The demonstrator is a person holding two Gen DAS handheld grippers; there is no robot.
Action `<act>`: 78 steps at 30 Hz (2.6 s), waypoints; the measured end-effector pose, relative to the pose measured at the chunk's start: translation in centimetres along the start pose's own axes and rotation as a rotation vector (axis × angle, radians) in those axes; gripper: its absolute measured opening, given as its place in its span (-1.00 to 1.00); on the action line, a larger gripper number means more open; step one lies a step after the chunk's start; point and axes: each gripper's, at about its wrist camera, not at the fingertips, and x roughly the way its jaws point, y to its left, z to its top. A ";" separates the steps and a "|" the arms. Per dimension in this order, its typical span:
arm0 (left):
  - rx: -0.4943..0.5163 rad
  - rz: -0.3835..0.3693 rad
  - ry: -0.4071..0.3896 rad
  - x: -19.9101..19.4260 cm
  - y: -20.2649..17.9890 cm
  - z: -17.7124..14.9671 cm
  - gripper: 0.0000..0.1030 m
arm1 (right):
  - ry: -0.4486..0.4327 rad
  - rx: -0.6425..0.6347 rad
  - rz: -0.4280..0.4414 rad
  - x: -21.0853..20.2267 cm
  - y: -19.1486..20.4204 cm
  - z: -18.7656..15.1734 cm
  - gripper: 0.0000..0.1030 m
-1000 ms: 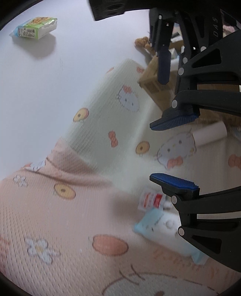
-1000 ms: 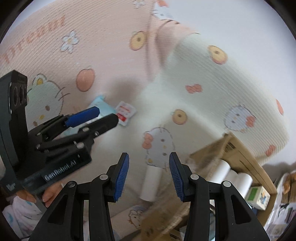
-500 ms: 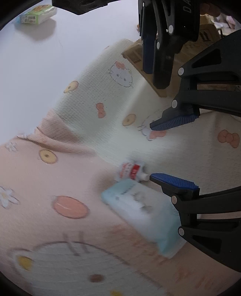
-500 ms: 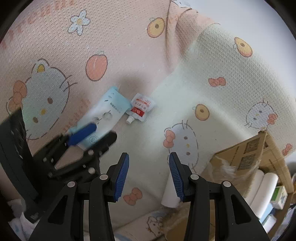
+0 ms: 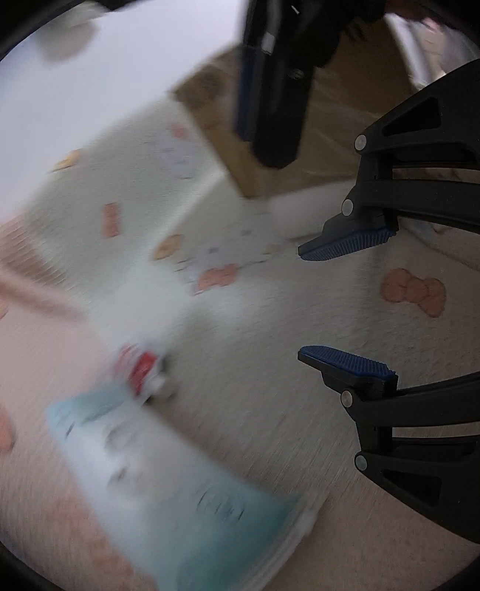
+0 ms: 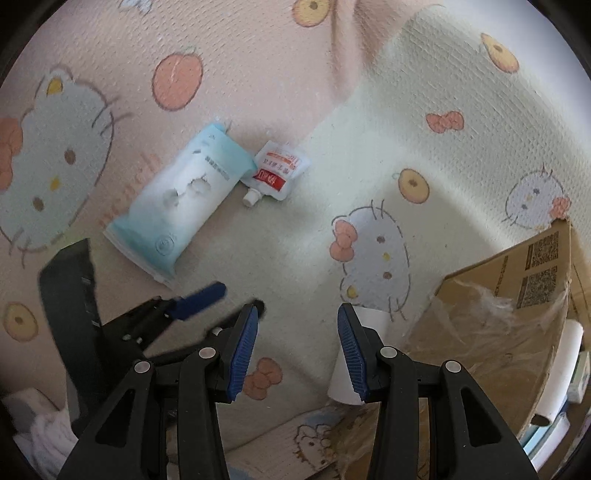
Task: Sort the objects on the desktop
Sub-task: 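Withdraw the left gripper from the box to the white tube on the cloth, then close the left gripper around the upright white cardboard tube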
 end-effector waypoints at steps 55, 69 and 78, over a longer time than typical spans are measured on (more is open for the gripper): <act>-0.208 -0.497 0.258 7.0 2.5 3.3 0.03 | 0.137 0.019 -0.415 8.3 -0.1 -3.6 -0.18; -0.247 -0.518 0.288 7.8 2.6 3.4 0.03 | 0.151 0.192 -0.342 9.3 -1.6 -2.8 -0.17; -0.220 -0.386 0.238 5.0 3.7 2.8 0.03 | 0.195 0.290 -0.092 10.4 -1.8 -3.4 -0.16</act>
